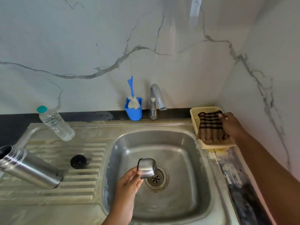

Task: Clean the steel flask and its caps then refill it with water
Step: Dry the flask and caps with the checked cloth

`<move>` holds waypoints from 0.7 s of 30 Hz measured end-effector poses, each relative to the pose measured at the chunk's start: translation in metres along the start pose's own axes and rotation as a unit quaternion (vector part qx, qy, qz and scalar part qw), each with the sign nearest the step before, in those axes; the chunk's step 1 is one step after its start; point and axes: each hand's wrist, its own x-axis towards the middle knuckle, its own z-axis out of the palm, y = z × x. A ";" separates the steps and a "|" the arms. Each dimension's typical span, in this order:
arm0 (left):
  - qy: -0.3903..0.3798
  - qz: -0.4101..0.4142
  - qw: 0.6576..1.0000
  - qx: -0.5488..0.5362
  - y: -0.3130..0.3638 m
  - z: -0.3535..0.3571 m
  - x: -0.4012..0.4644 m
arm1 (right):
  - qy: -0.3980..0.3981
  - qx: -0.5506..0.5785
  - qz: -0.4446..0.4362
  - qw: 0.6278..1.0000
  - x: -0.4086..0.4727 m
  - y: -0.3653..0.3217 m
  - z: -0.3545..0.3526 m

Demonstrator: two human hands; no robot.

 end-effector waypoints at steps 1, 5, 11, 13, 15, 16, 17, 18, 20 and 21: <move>-0.008 0.002 1.000 0.002 0.000 0.001 -0.001 | -0.008 0.013 0.017 1.000 0.006 0.004 0.005; -0.023 -0.001 1.000 0.007 -0.002 0.000 -0.002 | -0.017 -0.010 0.072 0.997 0.023 0.018 0.026; -0.023 0.002 0.999 0.024 0.004 -0.014 -0.008 | 0.030 -0.221 0.027 0.974 0.037 0.044 0.030; -0.021 0.001 1.000 0.021 0.004 -0.023 -0.008 | 0.053 -0.284 -0.001 0.957 0.035 0.044 0.030; -0.018 -0.003 1.000 0.016 0.004 -0.033 -0.007 | 0.078 -0.344 -0.044 0.935 0.031 0.035 0.031; -0.013 -0.006 1.000 0.010 0.004 -0.039 -0.006 | 0.084 -0.374 -0.066 0.921 0.027 0.027 0.034; -0.006 -0.010 1.000 0.005 0.003 -0.044 -0.004 | 0.094 -0.402 -0.085 0.907 0.020 0.016 0.038; 0.002 -0.015 1.000 -0.004 0.002 -0.050 -0.003 | 0.115 -0.419 -0.111 0.894 0.009 0.003 0.044; 0.022 -0.026 0.999 -0.014 0.001 -0.058 0.001 | 0.158 -0.384 -0.221 0.882 -0.022 -0.021 0.063; 0.030 -0.028 0.999 -0.016 0.002 -0.063 0.003 | 0.152 -0.312 -0.303 0.887 -0.044 -0.033 0.077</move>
